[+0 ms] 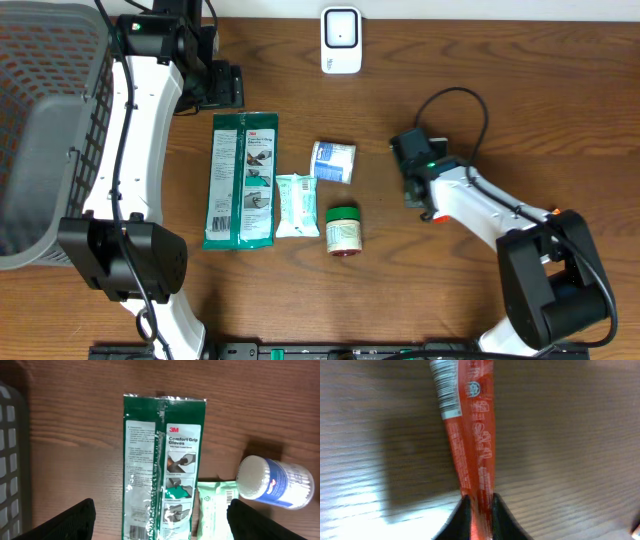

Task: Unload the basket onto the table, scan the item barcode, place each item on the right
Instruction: 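Lift the red snack stick off the table with the right gripper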

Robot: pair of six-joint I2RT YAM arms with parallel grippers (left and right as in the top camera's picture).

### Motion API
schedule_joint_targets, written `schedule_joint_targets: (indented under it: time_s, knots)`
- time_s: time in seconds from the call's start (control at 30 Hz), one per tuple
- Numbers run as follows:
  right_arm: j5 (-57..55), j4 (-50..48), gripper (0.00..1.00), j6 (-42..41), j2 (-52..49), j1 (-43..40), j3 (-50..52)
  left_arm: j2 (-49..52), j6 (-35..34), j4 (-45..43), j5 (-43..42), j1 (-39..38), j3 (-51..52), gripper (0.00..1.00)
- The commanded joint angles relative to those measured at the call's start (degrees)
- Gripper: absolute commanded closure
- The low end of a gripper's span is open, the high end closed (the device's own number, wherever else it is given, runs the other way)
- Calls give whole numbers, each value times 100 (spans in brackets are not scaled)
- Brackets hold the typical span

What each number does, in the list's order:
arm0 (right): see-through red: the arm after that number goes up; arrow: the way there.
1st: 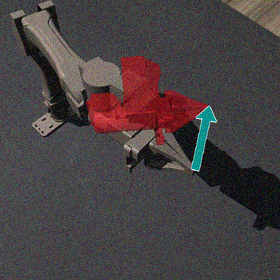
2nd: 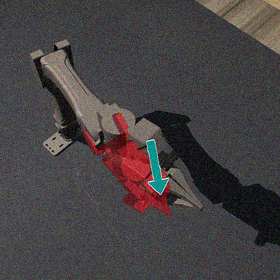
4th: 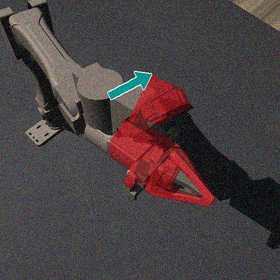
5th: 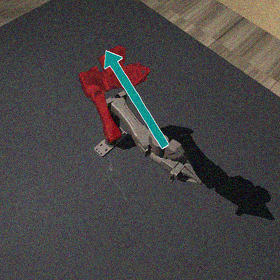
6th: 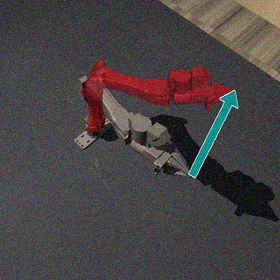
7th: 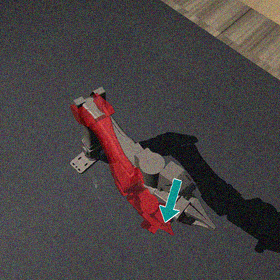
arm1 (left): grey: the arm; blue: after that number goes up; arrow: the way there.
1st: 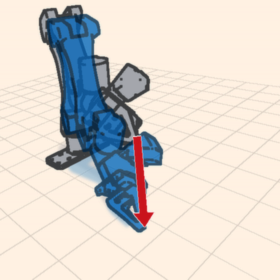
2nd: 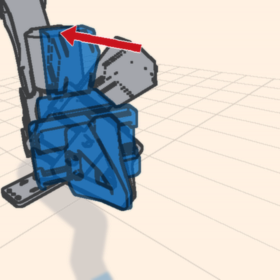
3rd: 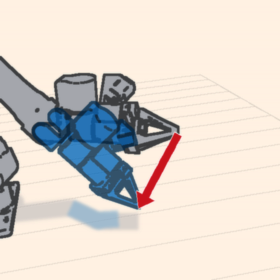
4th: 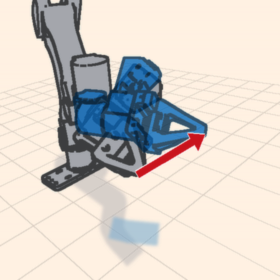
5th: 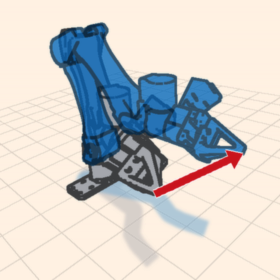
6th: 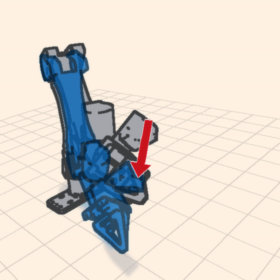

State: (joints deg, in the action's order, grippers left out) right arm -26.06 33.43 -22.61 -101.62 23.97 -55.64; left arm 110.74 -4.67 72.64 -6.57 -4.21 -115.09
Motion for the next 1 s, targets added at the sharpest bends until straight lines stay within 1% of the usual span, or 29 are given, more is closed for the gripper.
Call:
schedule_joint_targets:
  time_s: [0.0, 0.03, 0.17, 0.3, 0.43, 0.63, 0.77, 0.87, 0.97]
  knots:
    - [-315, -98, 43, 83, -39, 262, 26, -101, -55, 24, -59, 11, 26, 16]
    - [-297, -107, 40, 85, -39, 299, 24, -101, -55, 24, -57, 11, 26, 16]
    - [-122, 162, 37, 96, 15, 262, -144, -101, -55, 24, -57, 11, 26, 16]
    - [476, 664, 35, 254, 83, 68, -531, -101, -55, 22, -57, 11, 26, 16]
    - [1294, 852, 35, 656, 111, -256, -706, -101, -55, 22, -57, 11, 26, 16]
    - [2385, 1172, 44, 1106, 111, -1008, -704, -101, -55, 22, -57, 11, 26, 16]
    - [3298, 1410, 53, 1729, 111, -1572, -702, -101, -55, 22, -57, 11, 28, 16]
    - [4105, 1488, 57, 2188, 111, -1878, -686, -98, -55, 22, -57, 11, 48, 16]
    - [4210, 1499, 60, 2275, 111, -2138, -603, -83, -55, 20, -57, 11, 50, 16]
